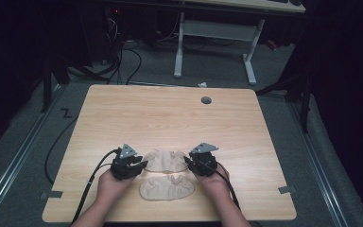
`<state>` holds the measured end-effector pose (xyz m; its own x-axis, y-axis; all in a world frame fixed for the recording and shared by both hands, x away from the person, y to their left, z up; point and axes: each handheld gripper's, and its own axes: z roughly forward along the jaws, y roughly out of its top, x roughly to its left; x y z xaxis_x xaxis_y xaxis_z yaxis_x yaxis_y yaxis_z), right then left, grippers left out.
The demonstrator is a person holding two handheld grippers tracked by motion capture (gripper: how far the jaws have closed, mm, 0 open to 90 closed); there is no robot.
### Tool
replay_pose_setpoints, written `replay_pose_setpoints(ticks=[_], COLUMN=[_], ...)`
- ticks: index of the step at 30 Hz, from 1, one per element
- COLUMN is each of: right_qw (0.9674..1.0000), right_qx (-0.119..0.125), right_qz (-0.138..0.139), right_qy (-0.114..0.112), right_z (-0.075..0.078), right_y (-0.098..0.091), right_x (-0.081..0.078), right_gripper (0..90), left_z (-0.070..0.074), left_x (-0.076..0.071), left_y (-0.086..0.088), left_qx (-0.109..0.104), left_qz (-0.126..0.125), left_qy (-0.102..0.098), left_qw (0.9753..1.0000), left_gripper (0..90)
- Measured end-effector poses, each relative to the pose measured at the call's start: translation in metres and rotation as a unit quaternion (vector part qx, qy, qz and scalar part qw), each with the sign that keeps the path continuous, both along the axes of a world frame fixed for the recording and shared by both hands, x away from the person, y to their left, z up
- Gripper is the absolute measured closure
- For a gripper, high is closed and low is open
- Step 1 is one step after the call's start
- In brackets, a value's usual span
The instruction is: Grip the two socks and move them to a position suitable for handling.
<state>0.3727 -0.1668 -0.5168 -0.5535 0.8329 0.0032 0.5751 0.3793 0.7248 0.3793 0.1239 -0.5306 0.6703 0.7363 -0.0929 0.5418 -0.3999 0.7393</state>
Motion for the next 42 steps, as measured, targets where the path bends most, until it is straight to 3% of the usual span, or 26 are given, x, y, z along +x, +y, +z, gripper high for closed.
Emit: replay_pose_setpoints(ticks=[3, 5, 10, 12, 19, 22, 28, 34, 38, 42], right_qw=[0.9998, 0.9997, 0.9995, 0.9995, 0.9994, 0.9988, 0.9978, 0.9971, 0.9966, 0.9962], right_qx=[-0.004, 0.005, 0.012, 0.005, 0.009, 0.004, -0.002, 0.007, 0.004, -0.002], right_qz=[-0.001, 0.000, 0.008, 0.017, 0.028, 0.034, 0.039, 0.045, 0.054, 0.061], right_qy=[0.019, 0.023, 0.028, 0.026, -0.018, -0.035, -0.054, -0.061, -0.062, -0.062], right_z=[-0.007, -0.009, -0.010, -0.009, 0.006, 0.013, 0.021, 0.027, 0.026, 0.025], right_y=[-0.002, -0.004, -0.002, 0.000, -0.003, -0.005, -0.008, -0.015, -0.013, -0.012], right_x=[0.001, 0.001, 0.001, 0.001, -0.010, -0.018, -0.036, -0.056, -0.069, -0.075], right_gripper=[69.1, 69.9, 85.4, 85.8, 86.2, 86.2, 86.2, 86.1, 86.2, 86.2], left_z=[0.000, -0.001, -0.003, -0.002, 0.009, 0.019, 0.042, 0.051, 0.039, 0.032], left_x=[-0.002, -0.004, -0.008, -0.009, -0.013, -0.022, -0.038, -0.057, -0.070, -0.074], left_y=[-0.001, -0.001, -0.002, -0.003, 0.001, 0.001, -0.004, 0.001, 0.001, -0.001], left_qx=[0.001, 0.001, -0.002, -0.001, -0.020, -0.028, -0.016, -0.005, -0.010, -0.011], left_qz=[0.001, 0.000, 0.002, 0.005, 0.003, -0.008, -0.038, -0.052, -0.054, -0.063], left_qy=[-0.002, -0.007, -0.017, -0.021, -0.037, -0.044, -0.067, -0.056, -0.043, -0.032], left_qw=[1.0000, 1.0000, 0.9998, 0.9998, 0.9991, 0.9986, 0.9969, 0.9971, 0.9976, 0.9974], left_gripper=[73.4, 77.9, 86.0, 86.4, 86.3, 86.3, 86.3, 86.3, 86.3, 86.3])
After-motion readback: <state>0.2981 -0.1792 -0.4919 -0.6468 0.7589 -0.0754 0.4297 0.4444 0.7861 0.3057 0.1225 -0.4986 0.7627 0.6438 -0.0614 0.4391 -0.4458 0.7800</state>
